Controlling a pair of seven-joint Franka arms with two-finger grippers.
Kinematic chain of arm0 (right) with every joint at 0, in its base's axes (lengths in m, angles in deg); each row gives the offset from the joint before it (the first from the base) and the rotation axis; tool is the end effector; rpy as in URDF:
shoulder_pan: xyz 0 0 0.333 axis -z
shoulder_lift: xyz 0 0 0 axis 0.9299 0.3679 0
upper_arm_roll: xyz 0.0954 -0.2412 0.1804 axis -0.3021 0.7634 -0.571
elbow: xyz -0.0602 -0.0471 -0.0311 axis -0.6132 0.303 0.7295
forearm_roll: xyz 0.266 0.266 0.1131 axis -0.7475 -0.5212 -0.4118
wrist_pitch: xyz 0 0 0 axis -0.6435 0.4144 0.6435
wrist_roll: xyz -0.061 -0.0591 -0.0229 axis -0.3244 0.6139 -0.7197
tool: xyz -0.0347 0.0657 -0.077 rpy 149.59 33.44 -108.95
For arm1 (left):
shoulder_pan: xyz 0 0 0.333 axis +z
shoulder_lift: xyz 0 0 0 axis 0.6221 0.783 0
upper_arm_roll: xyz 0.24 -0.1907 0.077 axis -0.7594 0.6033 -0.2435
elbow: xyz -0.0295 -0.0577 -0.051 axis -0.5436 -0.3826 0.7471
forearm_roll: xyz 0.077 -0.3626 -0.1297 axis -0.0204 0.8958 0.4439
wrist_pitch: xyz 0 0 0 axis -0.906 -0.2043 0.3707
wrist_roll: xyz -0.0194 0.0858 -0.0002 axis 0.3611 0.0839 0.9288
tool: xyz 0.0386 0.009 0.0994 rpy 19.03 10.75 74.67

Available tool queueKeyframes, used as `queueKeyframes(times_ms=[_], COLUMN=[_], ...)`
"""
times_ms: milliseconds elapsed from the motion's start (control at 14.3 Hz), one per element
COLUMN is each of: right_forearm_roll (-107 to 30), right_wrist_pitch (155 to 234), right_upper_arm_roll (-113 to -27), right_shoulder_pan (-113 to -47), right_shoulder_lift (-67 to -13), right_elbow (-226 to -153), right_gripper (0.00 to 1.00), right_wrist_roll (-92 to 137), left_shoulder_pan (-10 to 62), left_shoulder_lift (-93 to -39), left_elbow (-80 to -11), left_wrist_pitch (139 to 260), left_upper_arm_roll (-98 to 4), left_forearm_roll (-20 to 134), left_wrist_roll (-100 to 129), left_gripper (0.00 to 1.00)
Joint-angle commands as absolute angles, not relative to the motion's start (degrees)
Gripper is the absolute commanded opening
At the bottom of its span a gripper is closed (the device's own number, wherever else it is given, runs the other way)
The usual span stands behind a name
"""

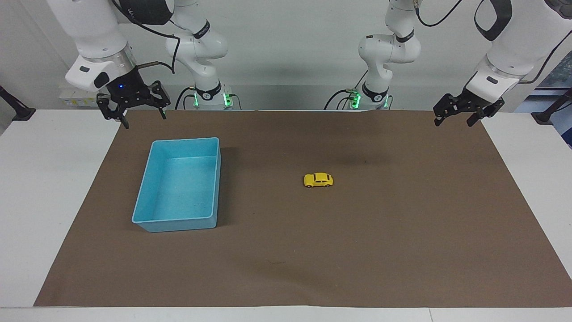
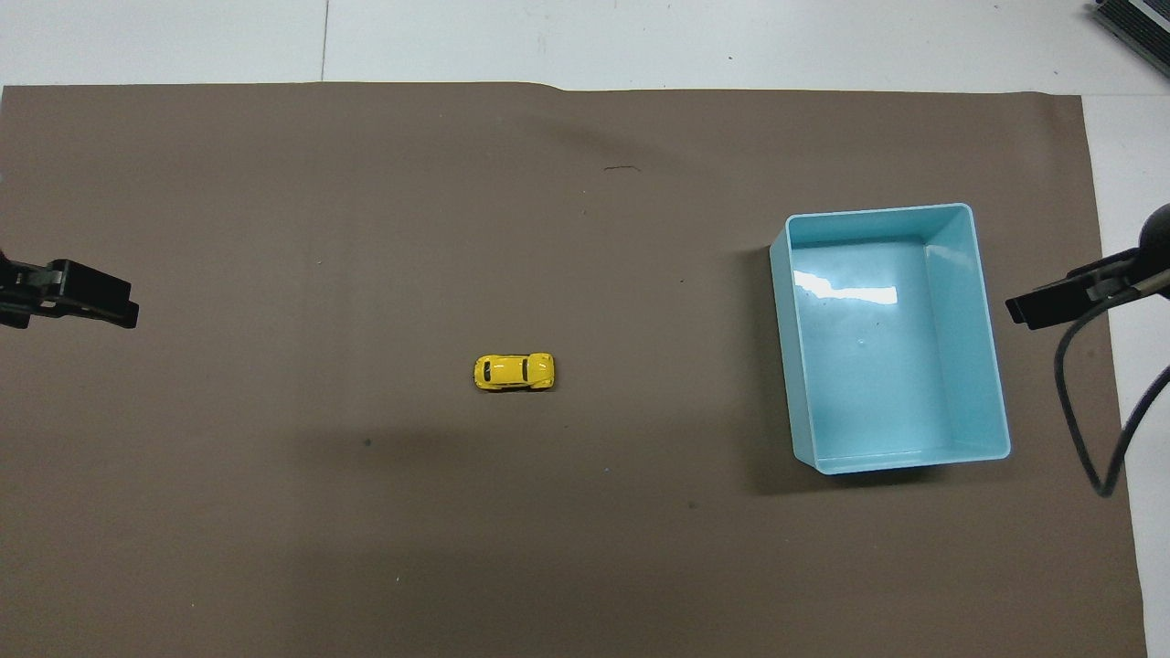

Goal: Wind up and store yellow beetle car

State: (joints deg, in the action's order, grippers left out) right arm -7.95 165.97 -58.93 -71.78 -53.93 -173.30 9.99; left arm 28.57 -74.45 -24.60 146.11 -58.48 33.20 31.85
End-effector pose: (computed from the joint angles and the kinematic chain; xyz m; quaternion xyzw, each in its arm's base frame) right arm 0.5594 -0.0040 0.6356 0.9847 0.1744 0.0032 0.0041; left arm 0.5522 -0.0207 0.6193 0.9986 -0.0334 -0.0404 0.0083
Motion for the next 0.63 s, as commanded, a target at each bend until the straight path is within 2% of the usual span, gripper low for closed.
queueKeyframes(times_ms=[0,349,559], right_forearm_roll=[-8.34,-8.43,-8.61], right_wrist_pitch=[166.3,167.52,167.79], right_upper_arm_roll=[-59.53,-59.53,-59.62], right_shoulder_pan=[-70.96,-70.78,-71.23], right_shoulder_lift=[-53.87,-53.78,-53.87], right_elbow=[-172.96,-172.96,-173.05], right_gripper=[1.0,1.0,1.0], right_wrist_roll=[11.07,11.33,11.5], left_shoulder_pan=[29.59,29.59,29.68], left_shoulder_lift=[-75.55,-75.55,-75.55], left_elbow=[-25.2,-25.11,-25.29], left_wrist_pitch=[144.72,145.77,145.6], left_upper_arm_roll=[-57.76,-57.85,-57.85], left_forearm_roll=[32.75,32.84,32.84], left_wrist_roll=[34.25,35.23,44.77], left_gripper=[1.0,1.0,1.0])
